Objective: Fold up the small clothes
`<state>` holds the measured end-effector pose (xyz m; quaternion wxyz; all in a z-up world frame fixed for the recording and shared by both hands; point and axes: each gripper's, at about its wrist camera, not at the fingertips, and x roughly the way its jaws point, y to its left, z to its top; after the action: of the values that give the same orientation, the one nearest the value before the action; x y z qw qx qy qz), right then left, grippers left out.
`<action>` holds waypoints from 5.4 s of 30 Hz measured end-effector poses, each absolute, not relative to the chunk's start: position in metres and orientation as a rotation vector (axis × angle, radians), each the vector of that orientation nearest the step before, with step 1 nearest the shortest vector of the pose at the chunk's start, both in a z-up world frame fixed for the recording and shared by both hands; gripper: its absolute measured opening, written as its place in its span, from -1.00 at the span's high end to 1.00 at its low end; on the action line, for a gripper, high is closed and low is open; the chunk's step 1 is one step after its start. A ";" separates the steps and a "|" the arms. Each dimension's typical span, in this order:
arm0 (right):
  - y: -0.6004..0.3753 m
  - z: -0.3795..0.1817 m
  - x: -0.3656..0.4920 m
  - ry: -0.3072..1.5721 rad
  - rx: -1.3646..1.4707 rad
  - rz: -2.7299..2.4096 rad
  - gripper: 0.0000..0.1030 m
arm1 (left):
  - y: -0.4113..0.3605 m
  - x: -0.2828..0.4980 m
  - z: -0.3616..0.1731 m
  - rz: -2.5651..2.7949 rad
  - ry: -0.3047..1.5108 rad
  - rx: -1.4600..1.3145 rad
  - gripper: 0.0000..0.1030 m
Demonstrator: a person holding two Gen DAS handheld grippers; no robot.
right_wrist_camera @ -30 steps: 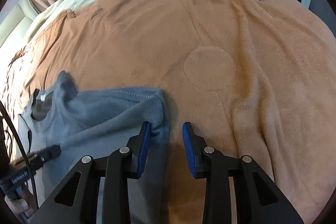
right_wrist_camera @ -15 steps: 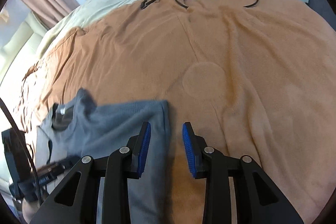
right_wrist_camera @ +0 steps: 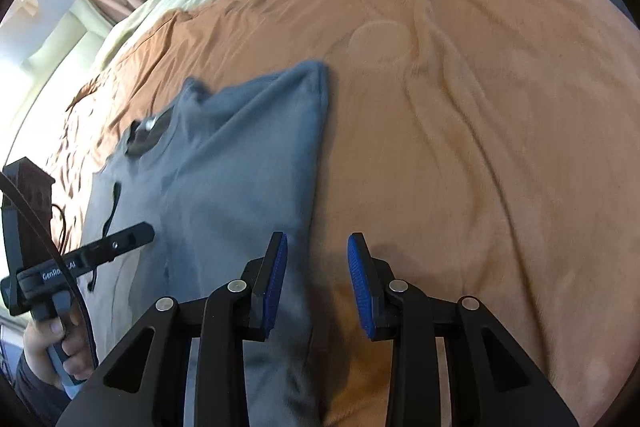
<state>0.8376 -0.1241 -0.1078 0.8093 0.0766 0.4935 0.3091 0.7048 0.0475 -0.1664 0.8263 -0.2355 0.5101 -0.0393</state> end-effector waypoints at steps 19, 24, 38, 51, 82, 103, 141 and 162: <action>-0.130 -0.113 0.773 1.102 0.051 0.536 0.44 | 0.037 0.644 -0.153 -0.076 1.096 -0.483 0.22; -0.140 -0.093 0.746 1.068 0.101 0.516 0.44 | 0.037 0.623 -0.142 -0.074 1.086 -0.481 0.22; -0.153 -0.026 0.652 0.928 0.026 0.438 -0.82 | 0.049 0.553 -0.086 -0.053 0.968 -0.424 -0.79; -0.170 0.000 0.576 0.867 0.045 0.495 -0.92 | 0.073 0.467 -0.050 -0.025 0.886 -0.387 -0.99; -0.268 -0.021 0.366 0.664 0.126 0.585 -0.92 | 0.127 0.206 -0.059 0.086 0.752 -0.405 -0.99; -0.339 -0.078 0.279 0.624 0.263 0.593 -0.92 | 0.195 0.086 -0.114 0.203 0.672 -0.643 -0.81; -0.341 -0.139 0.322 0.842 0.521 0.655 -0.92 | 0.215 0.091 -0.191 0.169 0.680 -1.012 0.00; -0.328 -0.155 0.344 0.935 0.569 0.583 -0.46 | 0.224 0.089 -0.207 0.194 0.653 -1.123 0.88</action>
<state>0.3441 -0.3275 -0.1549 0.8138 0.2668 0.4382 0.2731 0.0888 0.2243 -0.2070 0.7919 -0.5221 0.3034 0.0902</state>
